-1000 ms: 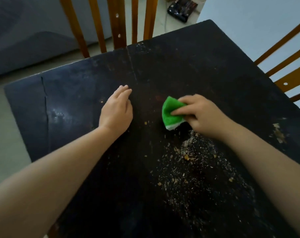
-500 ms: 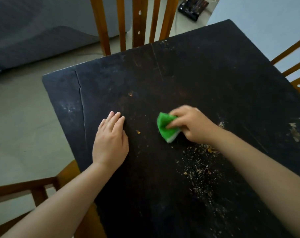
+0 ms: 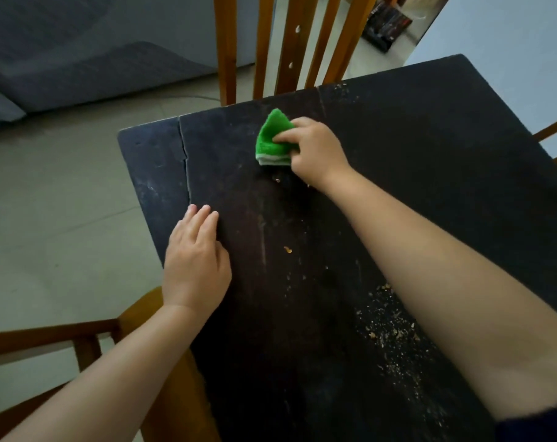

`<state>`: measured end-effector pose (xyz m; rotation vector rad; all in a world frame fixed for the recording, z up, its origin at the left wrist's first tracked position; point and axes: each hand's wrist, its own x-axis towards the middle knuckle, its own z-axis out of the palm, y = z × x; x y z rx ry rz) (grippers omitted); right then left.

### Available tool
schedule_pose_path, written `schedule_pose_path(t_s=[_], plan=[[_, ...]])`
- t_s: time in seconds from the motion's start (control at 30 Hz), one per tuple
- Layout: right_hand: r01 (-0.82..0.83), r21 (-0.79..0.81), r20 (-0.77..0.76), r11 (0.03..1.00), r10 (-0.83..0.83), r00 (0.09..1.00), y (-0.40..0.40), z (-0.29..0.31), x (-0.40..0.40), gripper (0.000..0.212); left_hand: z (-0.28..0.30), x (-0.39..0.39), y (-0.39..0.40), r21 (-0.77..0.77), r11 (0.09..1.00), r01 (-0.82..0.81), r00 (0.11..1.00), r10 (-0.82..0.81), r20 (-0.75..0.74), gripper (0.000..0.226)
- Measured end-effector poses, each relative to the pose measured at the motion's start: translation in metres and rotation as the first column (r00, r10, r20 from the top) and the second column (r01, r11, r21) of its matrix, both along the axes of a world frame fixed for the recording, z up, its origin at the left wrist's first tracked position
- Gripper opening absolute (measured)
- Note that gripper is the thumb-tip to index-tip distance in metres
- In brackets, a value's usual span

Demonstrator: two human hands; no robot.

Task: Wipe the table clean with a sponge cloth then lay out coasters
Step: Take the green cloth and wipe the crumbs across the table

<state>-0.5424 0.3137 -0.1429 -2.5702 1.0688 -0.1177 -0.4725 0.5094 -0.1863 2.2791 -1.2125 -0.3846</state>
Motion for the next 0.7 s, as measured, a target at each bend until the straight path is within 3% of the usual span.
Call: schedule_pose_path(t_s=[0.1, 0.2, 0.27, 0.33, 0.4, 0.47, 0.57, 0.7], plan=[[0.037, -0.088, -0.106, 0.995, -0.046, 0.993, 0.016, -0.014, 0.000, 0.040, -0.003, -0.001, 0.001, 0.027, 0.999, 0.047, 0.997, -0.049, 0.062, 0.038], [-0.173, -0.077, -0.066, 0.982, 0.168, 0.983, 0.038, -0.016, -0.028, 0.039, -0.004, -0.001, 0.000, 0.033, 0.999, 0.039, 0.997, -0.041, 0.066, 0.040], [-0.365, 0.003, -0.066, 0.931, 0.364, 0.929, 0.048, -0.011, -0.058, 0.037, -0.002, -0.001, 0.001, 0.028, 0.998, 0.054, 0.996, -0.056, 0.074, 0.043], [-0.452, 0.130, -0.163, 0.883, 0.468, 0.868, 0.052, 0.001, -0.089, 0.034, -0.001, -0.001, 0.002, 0.037, 0.997, 0.063, 0.996, -0.065, 0.065, 0.039], [-0.431, 0.292, -0.315, 0.854, 0.512, 0.799, 0.051, 0.023, -0.111, 0.031, 0.000, -0.001, 0.002, 0.034, 0.997, 0.065, 0.996, -0.067, 0.064, 0.040], [-0.357, 0.331, -0.455, 0.874, 0.479, 0.750, 0.042, 0.037, -0.123, 0.032, 0.001, -0.001, 0.002, 0.024, 0.998, 0.060, 0.996, -0.061, 0.069, 0.040], [-0.379, 0.209, -0.273, 0.901, 0.426, 0.862, 0.038, 0.042, -0.099, 0.030, 0.001, -0.002, 0.001, 0.045, 0.997, 0.066, 0.996, -0.069, 0.063, 0.040], [-0.407, 0.067, -0.084, 0.911, 0.412, 0.908, 0.053, 0.013, -0.053, 0.032, 0.001, -0.002, 0.000, 0.067, 0.995, 0.070, 0.995, -0.075, 0.072, 0.041]])
